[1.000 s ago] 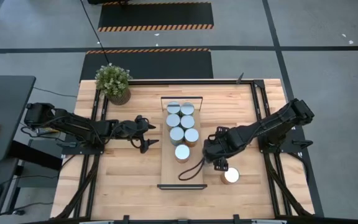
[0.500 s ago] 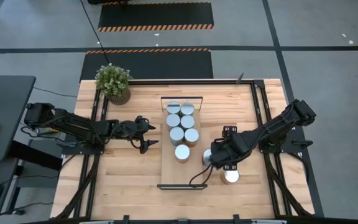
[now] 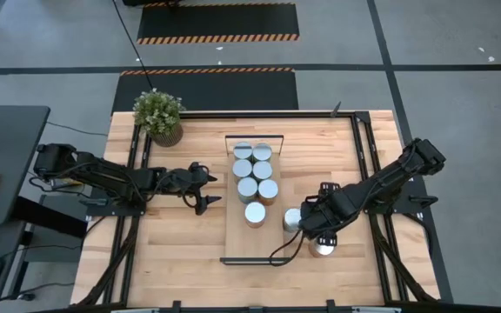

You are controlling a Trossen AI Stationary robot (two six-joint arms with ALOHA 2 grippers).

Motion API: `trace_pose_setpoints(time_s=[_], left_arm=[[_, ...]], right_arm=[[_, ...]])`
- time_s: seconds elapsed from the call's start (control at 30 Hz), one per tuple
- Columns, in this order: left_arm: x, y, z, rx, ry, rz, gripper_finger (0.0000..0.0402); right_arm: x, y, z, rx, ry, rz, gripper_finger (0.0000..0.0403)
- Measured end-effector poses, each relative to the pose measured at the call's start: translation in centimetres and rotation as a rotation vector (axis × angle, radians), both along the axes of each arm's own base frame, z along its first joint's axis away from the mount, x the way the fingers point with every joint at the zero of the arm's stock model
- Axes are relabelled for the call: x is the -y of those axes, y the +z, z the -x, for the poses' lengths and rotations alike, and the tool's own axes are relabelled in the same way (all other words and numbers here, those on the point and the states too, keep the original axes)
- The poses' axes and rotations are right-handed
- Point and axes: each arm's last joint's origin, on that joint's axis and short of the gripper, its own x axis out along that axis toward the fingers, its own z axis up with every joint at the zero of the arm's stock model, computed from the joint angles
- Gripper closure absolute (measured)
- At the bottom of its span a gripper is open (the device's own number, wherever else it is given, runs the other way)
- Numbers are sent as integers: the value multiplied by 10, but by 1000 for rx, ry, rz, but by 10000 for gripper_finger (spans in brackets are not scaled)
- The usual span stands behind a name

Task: Pick and place cans onto a shelf
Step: Adjust the canned corn on the shelf

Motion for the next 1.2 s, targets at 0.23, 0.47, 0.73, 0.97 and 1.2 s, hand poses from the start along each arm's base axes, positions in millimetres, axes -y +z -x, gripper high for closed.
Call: trace_pose_setpoints(time_s=[0.23, 0.47, 0.73, 0.97, 1.2], left_arm=[[0, 4, -2, 55, 46, 52, 44], [-2, 14, -7, 190, 133, 110, 44], [21, 16, -7, 216, 39, 144, 44], [46, 28, -6, 337, 3, 73, 44], [54, 33, -3, 387, 99, 10, 44]], right_arm=[[-23, 1, -3, 158, -9, -47, 23], [-34, 2, -6, 311, -13, 36, 23], [-25, 3, -14, 336, -12, 62, 23], [-18, 7, -31, 469, 64, 147, 23], [-8, 13, -50, 559, 251, 267, 23]])
